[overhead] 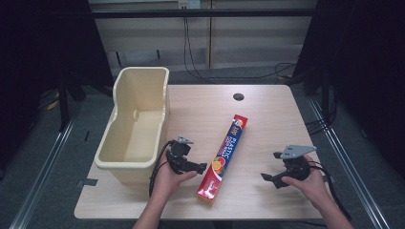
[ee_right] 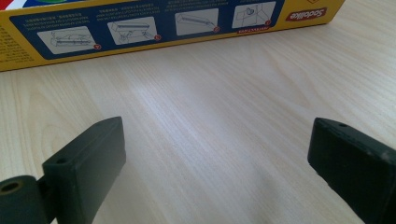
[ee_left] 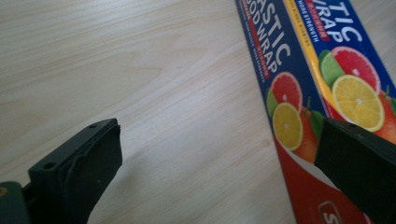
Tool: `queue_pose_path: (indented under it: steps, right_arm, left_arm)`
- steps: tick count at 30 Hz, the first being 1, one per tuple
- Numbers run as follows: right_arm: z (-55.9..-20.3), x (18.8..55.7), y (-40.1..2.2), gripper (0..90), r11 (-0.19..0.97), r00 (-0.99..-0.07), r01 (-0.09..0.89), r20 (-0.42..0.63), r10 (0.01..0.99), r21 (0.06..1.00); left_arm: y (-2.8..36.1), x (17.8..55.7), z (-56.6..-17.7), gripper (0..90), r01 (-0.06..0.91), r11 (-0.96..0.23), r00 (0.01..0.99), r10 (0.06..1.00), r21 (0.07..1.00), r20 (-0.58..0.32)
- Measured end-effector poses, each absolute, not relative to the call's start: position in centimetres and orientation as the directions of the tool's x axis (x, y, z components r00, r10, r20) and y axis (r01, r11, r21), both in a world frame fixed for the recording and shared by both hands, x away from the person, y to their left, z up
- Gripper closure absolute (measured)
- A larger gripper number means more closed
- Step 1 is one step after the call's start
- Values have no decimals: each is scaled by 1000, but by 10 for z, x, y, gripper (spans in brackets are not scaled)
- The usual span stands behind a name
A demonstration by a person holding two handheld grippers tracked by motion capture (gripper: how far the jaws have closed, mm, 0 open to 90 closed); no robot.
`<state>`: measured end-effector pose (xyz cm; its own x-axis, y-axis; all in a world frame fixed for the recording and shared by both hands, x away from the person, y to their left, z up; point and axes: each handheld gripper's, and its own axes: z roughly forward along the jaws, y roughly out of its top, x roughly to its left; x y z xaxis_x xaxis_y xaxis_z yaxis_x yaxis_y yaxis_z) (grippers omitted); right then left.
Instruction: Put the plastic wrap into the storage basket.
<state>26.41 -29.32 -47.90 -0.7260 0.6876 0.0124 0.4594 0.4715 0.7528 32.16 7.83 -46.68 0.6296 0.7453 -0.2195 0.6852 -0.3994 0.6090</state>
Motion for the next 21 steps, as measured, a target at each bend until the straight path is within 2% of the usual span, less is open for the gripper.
queue_pose_path:
  steps: [21]
  right_arm:
    - [-477,276,-295,44,433,-708,482,48,704,761]
  left_arm:
    - [42,331,-440,19,667,-415,659,717,619,-229]
